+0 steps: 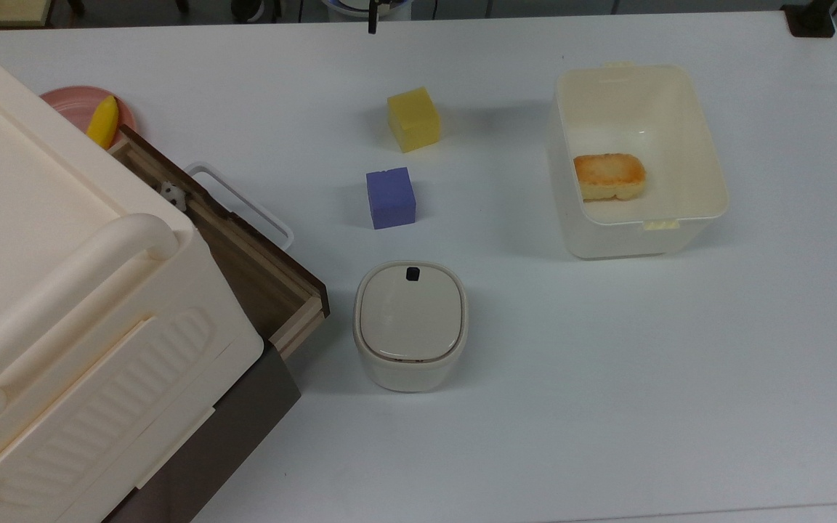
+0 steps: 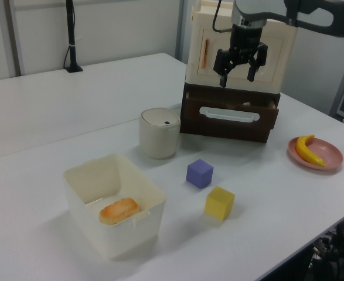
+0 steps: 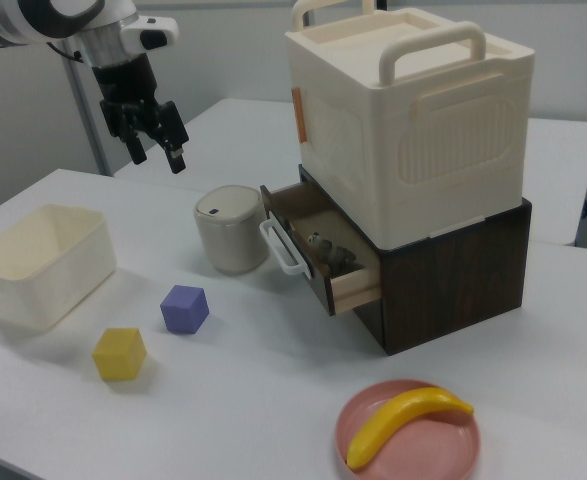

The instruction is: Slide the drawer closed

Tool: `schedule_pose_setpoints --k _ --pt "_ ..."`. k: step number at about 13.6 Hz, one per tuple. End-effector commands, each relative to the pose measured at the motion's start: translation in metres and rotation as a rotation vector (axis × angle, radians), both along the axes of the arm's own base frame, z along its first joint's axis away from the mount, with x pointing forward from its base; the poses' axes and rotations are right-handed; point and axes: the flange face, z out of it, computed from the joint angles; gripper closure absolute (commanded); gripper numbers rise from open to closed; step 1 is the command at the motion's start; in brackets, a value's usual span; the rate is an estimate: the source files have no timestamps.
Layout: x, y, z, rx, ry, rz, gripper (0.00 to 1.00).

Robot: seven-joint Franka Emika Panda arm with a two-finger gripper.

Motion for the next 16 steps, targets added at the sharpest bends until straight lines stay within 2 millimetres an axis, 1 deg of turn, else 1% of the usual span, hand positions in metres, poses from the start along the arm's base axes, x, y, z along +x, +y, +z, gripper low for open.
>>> schedule_pose_setpoints --k 1,5,6,7,8,9,11,12,13,16 --pt "-0.002 0.001 0.002 0.029 -0.04 -0.124 0.0" --pt "-0.001 -0.001 0.0 0.023 -0.031 -0.066 0.0" --pt "0.001 -0.001 -0.005 0.021 -0.021 -0.061 0.0" --pt "0.001 -0.001 -0.005 0.016 -0.021 -0.058 0.05" --pt "0.001 -0.001 -0.005 0.015 -0.019 -0.049 0.15" --pt "0.001 -0.001 -0.005 0.014 -0.018 -0.032 0.36" --pt "0.001 -0.002 -0.005 0.016 -0.016 0.003 0.82" --pt "0.001 -0.003 -0.005 0.021 -0.013 0.03 1.0" --pt "0.001 -0.007 -0.005 0.021 -0.008 0.059 1.0" --pt "0.0 -0.01 -0.004 0.062 0.001 0.125 1.0"
